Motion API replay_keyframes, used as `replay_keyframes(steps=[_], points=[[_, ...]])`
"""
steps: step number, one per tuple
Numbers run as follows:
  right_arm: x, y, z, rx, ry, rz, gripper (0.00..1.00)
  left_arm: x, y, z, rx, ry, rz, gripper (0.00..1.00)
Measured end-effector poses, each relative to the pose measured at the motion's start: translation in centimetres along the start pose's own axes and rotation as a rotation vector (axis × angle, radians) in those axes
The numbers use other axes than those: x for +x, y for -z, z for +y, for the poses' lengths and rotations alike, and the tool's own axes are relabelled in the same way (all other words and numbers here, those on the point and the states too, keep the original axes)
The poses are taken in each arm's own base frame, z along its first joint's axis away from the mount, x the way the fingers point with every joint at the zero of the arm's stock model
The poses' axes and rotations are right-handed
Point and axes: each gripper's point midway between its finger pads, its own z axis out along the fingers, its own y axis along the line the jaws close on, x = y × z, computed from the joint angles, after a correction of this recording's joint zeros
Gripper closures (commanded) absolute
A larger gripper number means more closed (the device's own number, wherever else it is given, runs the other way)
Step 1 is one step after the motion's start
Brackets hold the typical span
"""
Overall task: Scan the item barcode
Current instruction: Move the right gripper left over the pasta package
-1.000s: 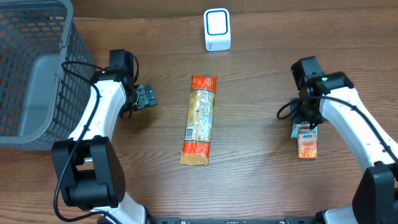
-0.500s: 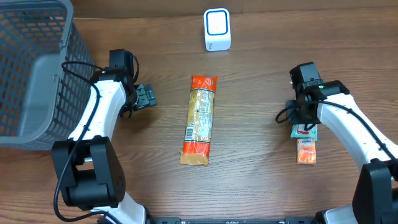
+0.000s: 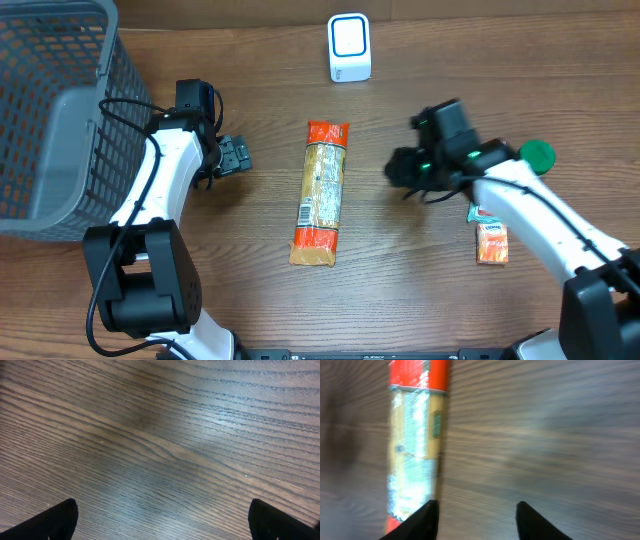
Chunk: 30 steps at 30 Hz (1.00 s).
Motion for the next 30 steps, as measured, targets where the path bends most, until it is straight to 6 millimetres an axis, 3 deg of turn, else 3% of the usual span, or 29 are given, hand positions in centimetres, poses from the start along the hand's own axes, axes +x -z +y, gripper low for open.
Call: replay_keyframes(steps=[3,8,13,23,30], points=[[1.4,-1.0,3.1,0.004,0.034,-0.02,0.02,0.0,0.0,0.0,0.0,0.0,0.0,0.0],[4.0,-3.9,9.4,-0.07,0.147,-0.058,0.0,0.0,0.0,0.0,0.0,0.0,0.0,0.0],[7.2,-6.3,12.4,-0.105,0.216,-0.034,0.01,0.0,0.0,0.0,0.0,0.0,0.0,0.01],[8.3,-7.2,8.0,0.128,0.142,-0.04,0.0,0.0,0.0,0.0,0.0,0.0,0.0,0.0],[9.8,-8.2,6.5,0.193,0.139,0.01,0.0,0.0,0.0,0.0,0.0,0.0,0.0,0.0]])
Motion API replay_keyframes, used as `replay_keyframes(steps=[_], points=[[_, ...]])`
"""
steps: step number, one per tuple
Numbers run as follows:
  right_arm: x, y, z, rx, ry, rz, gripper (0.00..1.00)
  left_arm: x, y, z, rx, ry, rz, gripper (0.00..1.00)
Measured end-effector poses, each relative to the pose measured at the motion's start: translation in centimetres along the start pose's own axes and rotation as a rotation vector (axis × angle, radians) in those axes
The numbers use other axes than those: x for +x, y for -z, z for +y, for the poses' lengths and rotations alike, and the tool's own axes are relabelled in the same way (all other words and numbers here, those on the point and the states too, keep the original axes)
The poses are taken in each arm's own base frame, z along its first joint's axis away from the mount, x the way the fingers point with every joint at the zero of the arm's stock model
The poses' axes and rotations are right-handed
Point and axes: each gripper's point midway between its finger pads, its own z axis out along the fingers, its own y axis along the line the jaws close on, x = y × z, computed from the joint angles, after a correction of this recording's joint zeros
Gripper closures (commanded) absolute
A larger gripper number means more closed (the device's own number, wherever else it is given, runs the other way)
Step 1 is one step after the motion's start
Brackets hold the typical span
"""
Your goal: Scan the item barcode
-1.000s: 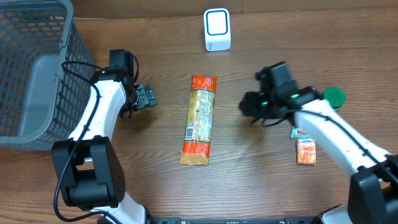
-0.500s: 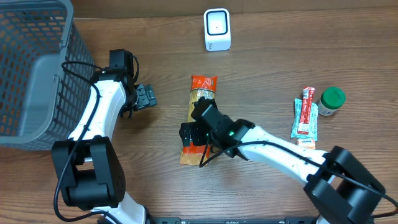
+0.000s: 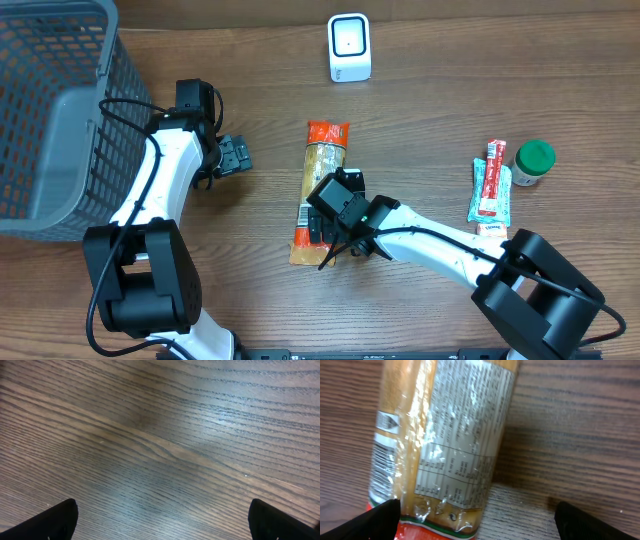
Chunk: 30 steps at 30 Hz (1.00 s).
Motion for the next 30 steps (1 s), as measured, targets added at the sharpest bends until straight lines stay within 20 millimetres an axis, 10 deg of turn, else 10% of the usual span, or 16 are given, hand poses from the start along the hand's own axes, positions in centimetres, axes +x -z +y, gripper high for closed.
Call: replay_keyframes(steps=[7,22,28,30], points=[[0.9,-0.1,-1.0,0.04,-0.003,0.035,0.0,0.0,0.0,0.0,0.0,0.0,0.0,0.0],[0.2,2.7,-10.6,0.311,-0.085,0.22,0.02,0.0,0.0,0.0,0.0,0.0,0.0,0.0],[-0.3,4.0,-11.1,0.302,0.059,0.291,0.15,0.0,0.0,0.0,0.0,0.0,0.0,0.0],[-1.8,4.7,-10.0,0.275,0.096,0.267,0.06,0.0,0.0,0.0,0.0,0.0,0.0,0.0]])
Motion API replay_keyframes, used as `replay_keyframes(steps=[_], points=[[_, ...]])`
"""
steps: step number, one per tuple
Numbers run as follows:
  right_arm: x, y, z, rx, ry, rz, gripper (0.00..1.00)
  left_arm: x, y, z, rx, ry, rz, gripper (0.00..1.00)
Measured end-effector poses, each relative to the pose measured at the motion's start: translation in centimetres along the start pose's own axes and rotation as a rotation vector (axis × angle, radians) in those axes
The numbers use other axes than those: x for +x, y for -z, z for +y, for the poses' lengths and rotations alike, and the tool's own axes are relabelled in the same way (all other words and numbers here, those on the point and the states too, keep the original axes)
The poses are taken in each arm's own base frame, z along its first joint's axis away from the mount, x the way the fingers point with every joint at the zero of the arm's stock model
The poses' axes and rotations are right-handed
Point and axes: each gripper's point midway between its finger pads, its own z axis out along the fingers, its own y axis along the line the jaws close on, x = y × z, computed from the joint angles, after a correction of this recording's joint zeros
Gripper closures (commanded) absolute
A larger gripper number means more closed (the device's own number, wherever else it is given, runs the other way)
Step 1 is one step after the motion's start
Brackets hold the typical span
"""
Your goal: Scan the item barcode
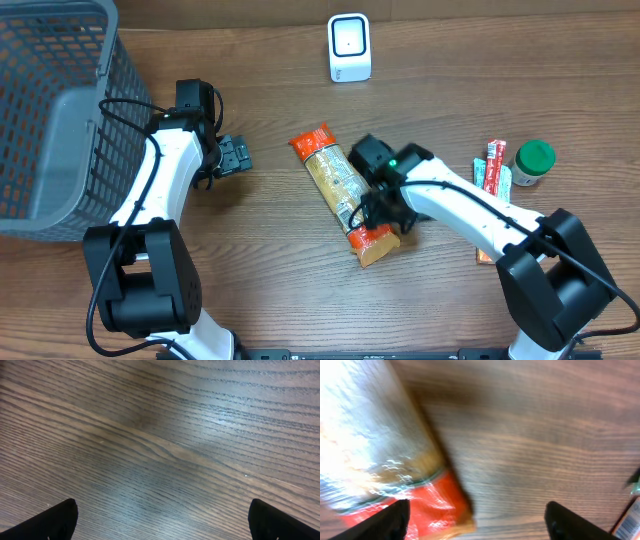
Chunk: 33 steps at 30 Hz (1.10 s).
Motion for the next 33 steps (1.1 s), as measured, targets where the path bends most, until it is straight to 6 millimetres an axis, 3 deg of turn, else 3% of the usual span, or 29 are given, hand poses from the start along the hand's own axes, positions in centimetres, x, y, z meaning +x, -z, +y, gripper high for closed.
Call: replay_keyframes(steps=[1,5,11,14,18,23,27,33], points=[[-1.1,0.9,0.6,-0.023,0.013,-0.031,0.0,0.0,0.0,0.0,0.0,0.0,0.0,0.0],[-4.8,4.9,3.7,-0.161,0.088,-0.145,0.0,0.0,0.0,0.0,0.0,0.0,0.0,0.0],[-5.9,5.8,5.4,-0.234,0.216,-0.196,0.0,0.0,0.0,0.0,0.0,0.0,0.0,0.0],[-6.2,4.8,6.0,-0.237,0.255,-0.19,0.01,0.0,0.0,0.0,0.0,0.0,0.0,0.0],[-6.2,1.3,6.4,-0.211,0.291,-0.133,0.08,0.0,0.0,0.0,0.0,0.0,0.0,0.0],[-5.8,-2.5,6.7,-0.187,0.316,-0.067,0.3,0.0,0.0,0.0,0.0,0.0,0.0,0.0],[-4.7,-2.7,6.5,-0.179,0.319,-0.022,0.41,0.0,0.0,0.0,0.0,0.0,0.0,0.0],[-1.6,-2.6,4.0,-0.084,0.291,0.12,0.41,0.0,0.0,0.0,0.0,0.0,0.0,0.0]])
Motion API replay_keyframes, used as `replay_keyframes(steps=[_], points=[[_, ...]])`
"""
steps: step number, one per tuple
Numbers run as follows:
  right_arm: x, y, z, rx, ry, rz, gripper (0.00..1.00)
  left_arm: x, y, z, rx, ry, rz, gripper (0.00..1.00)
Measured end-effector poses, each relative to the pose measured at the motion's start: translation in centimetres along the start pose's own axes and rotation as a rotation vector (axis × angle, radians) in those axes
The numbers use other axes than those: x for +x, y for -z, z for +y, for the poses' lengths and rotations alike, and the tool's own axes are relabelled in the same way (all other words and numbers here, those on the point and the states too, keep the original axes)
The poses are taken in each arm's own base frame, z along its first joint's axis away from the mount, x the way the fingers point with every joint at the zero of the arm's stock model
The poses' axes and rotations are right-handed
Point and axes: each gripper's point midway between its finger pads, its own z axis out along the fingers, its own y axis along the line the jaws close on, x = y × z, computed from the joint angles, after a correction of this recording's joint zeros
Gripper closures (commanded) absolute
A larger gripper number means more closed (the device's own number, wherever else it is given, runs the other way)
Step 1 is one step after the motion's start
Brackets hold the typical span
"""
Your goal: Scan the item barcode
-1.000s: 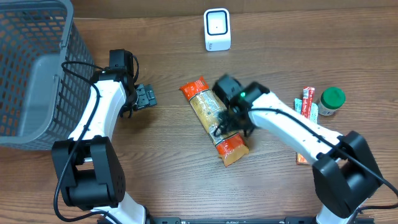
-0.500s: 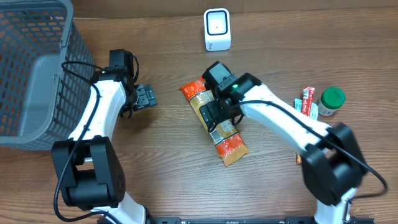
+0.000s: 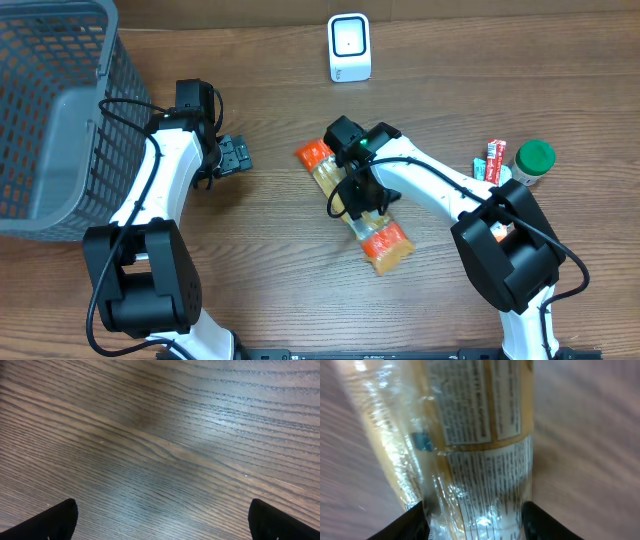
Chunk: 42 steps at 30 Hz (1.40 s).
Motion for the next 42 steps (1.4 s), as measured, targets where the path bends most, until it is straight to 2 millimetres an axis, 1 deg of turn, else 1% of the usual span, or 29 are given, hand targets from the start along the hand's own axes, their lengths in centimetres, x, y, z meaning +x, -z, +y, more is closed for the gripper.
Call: replay_keyframes(steps=[2,4,8,10,11,12,13,14,17,18,23,26,30,33,36,38,42], points=[[0.9,0.0,-0.6,0.029,-0.024,0.037,0.41,0.0,0.0,0.0,0.0,0.0,0.0,0.0],[1.4,0.1,-0.8,0.044,-0.042,0.053,0.41,0.0,0.0,0.0,0.0,0.0,0.0,0.0],[1.1,0.2,-0.9,0.049,-0.047,0.038,0.36,0.0,0.0,0.0,0.0,0.0,0.0,0.0],[0.7,0.7,-0.8,0.051,-0.032,0.009,0.3,0.0,0.0,0.0,0.0,0.0,0.0,0.0],[0.5,1.0,-0.8,0.05,-0.024,-0.007,0.21,0.0,0.0,0.0,0.0,0.0,0.0,0.0],[0.0,1.8,-0.7,0.046,-0.006,-0.044,0.14,0.0,0.0,0.0,0.0,0.0,0.0,0.0],[-0.4,2.4,-0.6,0.04,-0.008,-0.071,0.09,0.0,0.0,0.0,0.0,0.0,0.0,0.0],[-0.8,2.9,-0.5,0.035,0.002,-0.098,0.08,0.0,0.0,0.0,0.0,0.0,0.0,0.0],[-2.0,4.8,-0.2,0.015,0.016,-0.185,0.07,0.0,0.0,0.0,0.0,0.0,0.0,0.0],[-2.1,5.1,-0.2,0.012,0.019,-0.197,0.07,0.0,0.0,0.0,0.0,0.0,0.0,0.0],[-3.1,5.4,0.2,-0.001,0.069,-0.24,0.06,0.0,0.0,0.0,0.0,0.0,0.0,0.0],[-4.0,5.5,0.6,-0.009,0.083,-0.279,0.06,0.0,0.0,0.0,0.0,0.0,0.0,0.0],[-5.0,4.8,1.0,-0.014,0.098,-0.299,0.07,0.0,0.0,0.0,0.0,0.0,0.0,0.0],[-5.6,3.3,1.2,-0.011,0.111,-0.289,0.12,0.0,0.0,0.0,0.0,0.0,0.0,0.0],[-5.2,1.4,1.2,-0.001,0.124,-0.243,0.16,0.0,0.0,0.0,0.0,0.0,0.0,0.0],[-4.6,0.3,1.2,0.003,0.133,-0.204,0.16,0.0,0.0,0.0,0.0,0.0,0.0,0.0],[-4.1,-0.4,1.6,0.004,0.146,-0.184,0.16,0.0,0.0,0.0,0.0,0.0,0.0,0.0]])
